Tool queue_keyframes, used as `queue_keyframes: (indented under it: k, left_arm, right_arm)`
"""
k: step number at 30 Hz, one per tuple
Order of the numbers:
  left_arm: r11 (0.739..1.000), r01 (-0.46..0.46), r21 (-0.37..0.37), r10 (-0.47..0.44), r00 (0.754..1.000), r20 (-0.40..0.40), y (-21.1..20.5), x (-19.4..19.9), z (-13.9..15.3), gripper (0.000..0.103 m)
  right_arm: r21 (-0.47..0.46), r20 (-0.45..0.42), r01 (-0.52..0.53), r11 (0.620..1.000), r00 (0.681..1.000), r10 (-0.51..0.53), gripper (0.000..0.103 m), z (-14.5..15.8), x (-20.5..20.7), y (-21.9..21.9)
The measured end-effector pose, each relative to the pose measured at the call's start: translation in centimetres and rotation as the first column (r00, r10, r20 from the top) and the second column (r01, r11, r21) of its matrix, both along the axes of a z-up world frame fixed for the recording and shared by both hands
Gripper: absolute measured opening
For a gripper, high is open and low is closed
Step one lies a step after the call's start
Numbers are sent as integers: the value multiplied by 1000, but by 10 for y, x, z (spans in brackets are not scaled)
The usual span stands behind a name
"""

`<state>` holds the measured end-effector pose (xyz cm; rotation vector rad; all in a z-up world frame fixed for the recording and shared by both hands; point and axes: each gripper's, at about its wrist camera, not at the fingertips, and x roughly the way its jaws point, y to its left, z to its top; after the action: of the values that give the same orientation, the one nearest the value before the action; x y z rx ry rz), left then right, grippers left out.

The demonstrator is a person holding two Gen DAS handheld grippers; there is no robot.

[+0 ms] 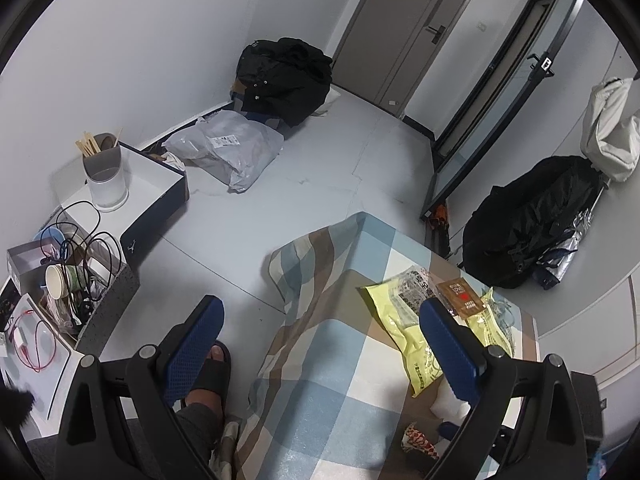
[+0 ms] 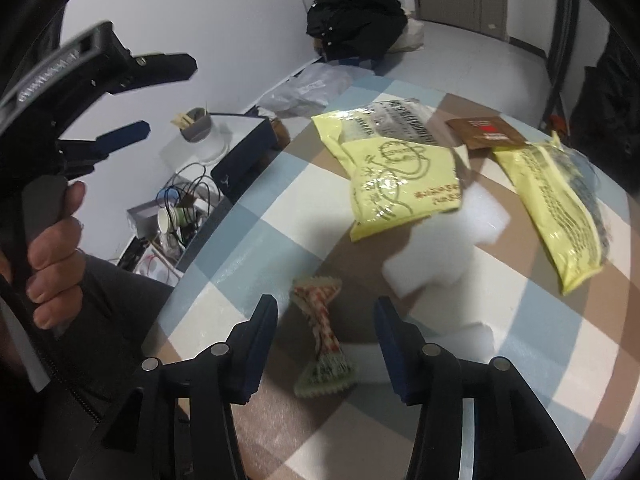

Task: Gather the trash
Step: 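Grasp the small red-and-white snack wrapper with the right tool, then grasp the white foam strip with the left tool while the right tool holds the wrapper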

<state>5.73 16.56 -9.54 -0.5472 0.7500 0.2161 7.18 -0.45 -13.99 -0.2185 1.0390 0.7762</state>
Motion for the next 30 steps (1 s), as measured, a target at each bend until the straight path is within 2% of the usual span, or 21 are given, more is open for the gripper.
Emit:
queue_keyframes:
  k: [2,4,7,11,16,19,23,25,30]
  left_arm:
    - [1000,4,-7,-4,1000,-4,0,0,0,97]
    - [1000,1,-7,-1,1000,-5,1,0,-1,97]
    - [1000,-3,-11,3,1000,-11,3,1,-2,97]
    - [1000,3,-15,-3,1000,-17,1,2,-3,97]
    - [999,22,27,-21,1000,-14,-8,2,-1,97]
    - [998,36,53,-36,999,-9,-15,1,0,97]
    - [991,105,84,-108,994,26,-29,-1,5,97]
    - [985,139,107,-144,989,38,-36,-1,7,97]
    - [963,213,163,-220,975,26,-61,0,7,97]
  right_arm:
    - [-21,-7,-14,1000,1000,14,46,-6,3,7]
    - [-54,-22,-15,998,1000,14,18,-12,3,11]
    - [-50,-38,-4,999,999,2,8,-13,3,10]
    - [-19,-30,11,1000,999,-11,8,-7,-3,2]
    - [35,-7,60,998,998,-60,8,8,-8,-19]
    - [35,18,76,996,997,-77,8,16,-9,-31]
    - [26,60,114,993,991,-115,8,26,-14,-52]
    - [32,54,141,989,988,-143,8,29,-13,-70]
    - [42,62,206,978,976,-208,8,29,-15,-99]
